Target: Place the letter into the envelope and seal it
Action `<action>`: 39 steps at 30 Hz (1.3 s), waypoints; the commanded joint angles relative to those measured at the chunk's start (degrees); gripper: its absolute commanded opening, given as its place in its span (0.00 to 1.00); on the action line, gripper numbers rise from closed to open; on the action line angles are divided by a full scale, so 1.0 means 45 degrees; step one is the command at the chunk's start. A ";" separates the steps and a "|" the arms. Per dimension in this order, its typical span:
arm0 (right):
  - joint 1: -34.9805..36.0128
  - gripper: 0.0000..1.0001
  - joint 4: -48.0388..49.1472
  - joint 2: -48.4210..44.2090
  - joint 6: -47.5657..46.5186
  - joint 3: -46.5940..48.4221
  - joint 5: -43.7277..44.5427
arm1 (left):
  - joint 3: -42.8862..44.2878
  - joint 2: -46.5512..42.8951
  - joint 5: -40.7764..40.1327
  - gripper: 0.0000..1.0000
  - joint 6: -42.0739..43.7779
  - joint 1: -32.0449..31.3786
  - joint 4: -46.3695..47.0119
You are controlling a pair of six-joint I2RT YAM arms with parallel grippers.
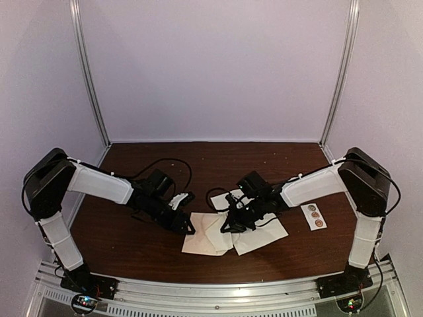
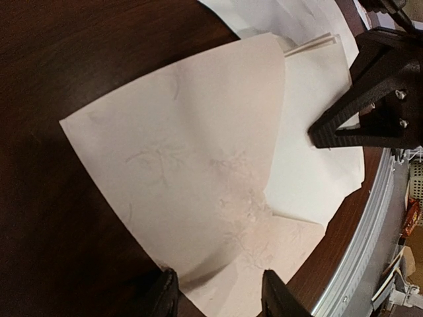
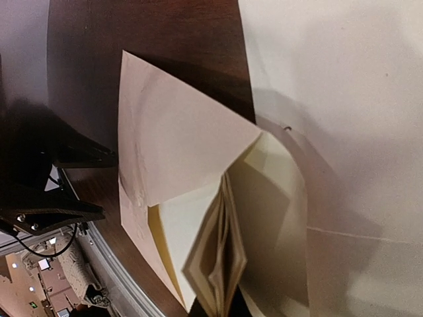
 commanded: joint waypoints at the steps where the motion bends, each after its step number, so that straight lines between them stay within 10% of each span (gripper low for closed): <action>1: 0.0187 0.00 0.1125 0.0092 0.0808 0.0011 0.0301 | 0.0056 0.0329 0.0071 0.43 0.0192 0.0061 -0.0085; 14: 0.0344 0.01 0.1831 0.0280 0.1310 -0.0075 0.0175 | 0.0086 0.0341 0.0173 0.43 0.0225 -0.0060 -0.0019; 39: 0.0342 0.48 -0.5231 -0.2549 -0.1668 0.1368 0.5170 | -0.0102 -0.1308 -0.0509 0.47 -0.0660 -0.0042 0.1063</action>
